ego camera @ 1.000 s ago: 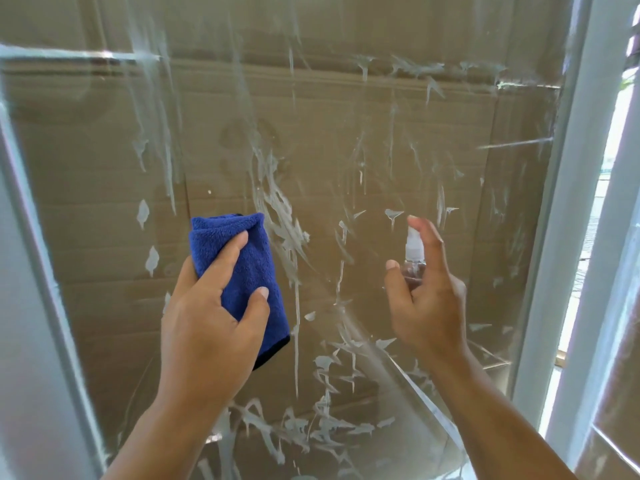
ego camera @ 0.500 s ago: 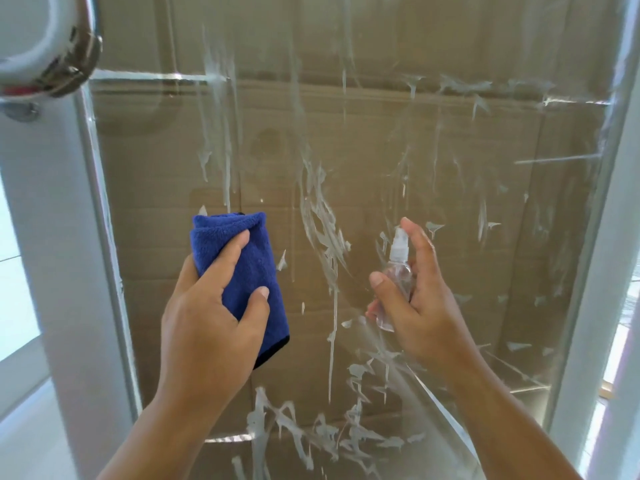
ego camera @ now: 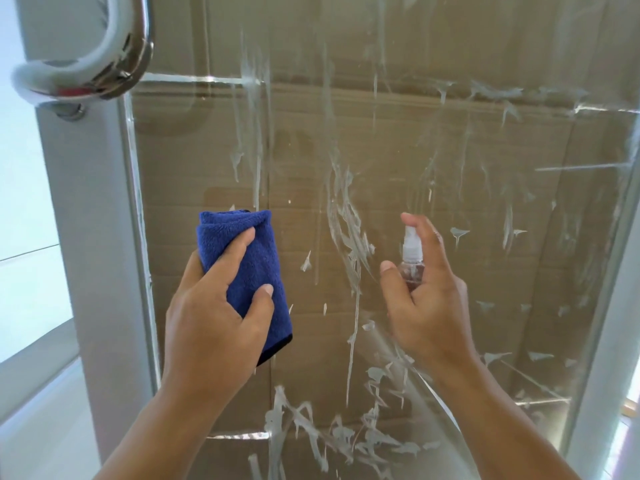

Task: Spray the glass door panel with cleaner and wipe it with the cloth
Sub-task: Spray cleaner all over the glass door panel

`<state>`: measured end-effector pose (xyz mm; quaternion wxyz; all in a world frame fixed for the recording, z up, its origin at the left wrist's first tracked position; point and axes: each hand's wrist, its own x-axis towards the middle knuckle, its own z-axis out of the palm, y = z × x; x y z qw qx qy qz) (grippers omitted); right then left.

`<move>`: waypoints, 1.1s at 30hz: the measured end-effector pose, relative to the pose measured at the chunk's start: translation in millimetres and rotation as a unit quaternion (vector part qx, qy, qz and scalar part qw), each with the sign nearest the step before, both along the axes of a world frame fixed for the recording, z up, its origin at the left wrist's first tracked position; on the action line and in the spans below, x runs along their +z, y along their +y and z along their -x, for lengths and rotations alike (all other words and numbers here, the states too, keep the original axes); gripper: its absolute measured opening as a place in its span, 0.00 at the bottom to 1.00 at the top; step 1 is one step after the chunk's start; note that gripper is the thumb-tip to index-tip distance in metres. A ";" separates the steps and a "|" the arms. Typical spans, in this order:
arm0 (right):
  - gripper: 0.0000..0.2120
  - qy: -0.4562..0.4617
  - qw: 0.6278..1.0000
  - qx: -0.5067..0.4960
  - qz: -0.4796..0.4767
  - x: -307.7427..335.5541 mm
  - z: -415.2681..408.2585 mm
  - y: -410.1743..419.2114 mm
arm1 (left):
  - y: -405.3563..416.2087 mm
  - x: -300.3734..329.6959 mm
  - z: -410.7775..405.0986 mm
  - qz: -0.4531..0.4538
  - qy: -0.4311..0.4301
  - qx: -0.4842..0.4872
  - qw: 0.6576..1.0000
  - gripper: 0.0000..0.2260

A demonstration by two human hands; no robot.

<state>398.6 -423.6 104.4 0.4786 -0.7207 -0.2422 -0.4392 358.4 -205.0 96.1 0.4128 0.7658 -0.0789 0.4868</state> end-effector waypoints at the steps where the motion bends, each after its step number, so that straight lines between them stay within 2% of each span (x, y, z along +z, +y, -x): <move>1: 0.29 -0.022 1.000 -0.011 -0.002 0.8 -1.5 1.7 | 2.1 0.4 0.3 0.001 0.000 0.002 1.000 0.29; 5: 0.24 -0.063 0.997 -0.042 -0.011 5.4 -6.3 10.2 | 9.8 2.0 1.6 0.005 -0.003 0.008 1.000 0.29; 8: 0.26 -0.083 0.994 -0.069 0.005 7.6 -9.5 13.7 | 14.7 2.1 2.4 0.011 -0.003 0.006 1.000 0.29; 14: 0.23 -0.061 0.992 -0.112 0.010 0.6 -21.0 10.2 | 24.8 0.3 3.6 0.014 0.001 0.019 1.000 0.29; 18: 0.27 -0.031 0.992 -0.123 0.024 -8.4 -26.0 5.6 | 30.1 -1.1 3.3 0.011 0.002 0.028 1.000 0.29; 24: 0.23 -0.015 0.986 -0.168 0.014 -19.0 -37.6 -3.2 | 34.9 -1.6 5.9 0.017 0.000 0.040 0.999 0.28; 28: 0.26 0.003 0.987 -0.161 0.019 -21.5 -43.6 -8.0 | 37.8 -1.4 8.6 0.019 -0.004 0.043 0.999 0.28; 33: 0.23 -0.008 0.988 -0.152 0.027 -21.4 -47.2 -3.2 | 44.7 -0.9 8.6 0.034 -0.004 0.037 0.999 0.28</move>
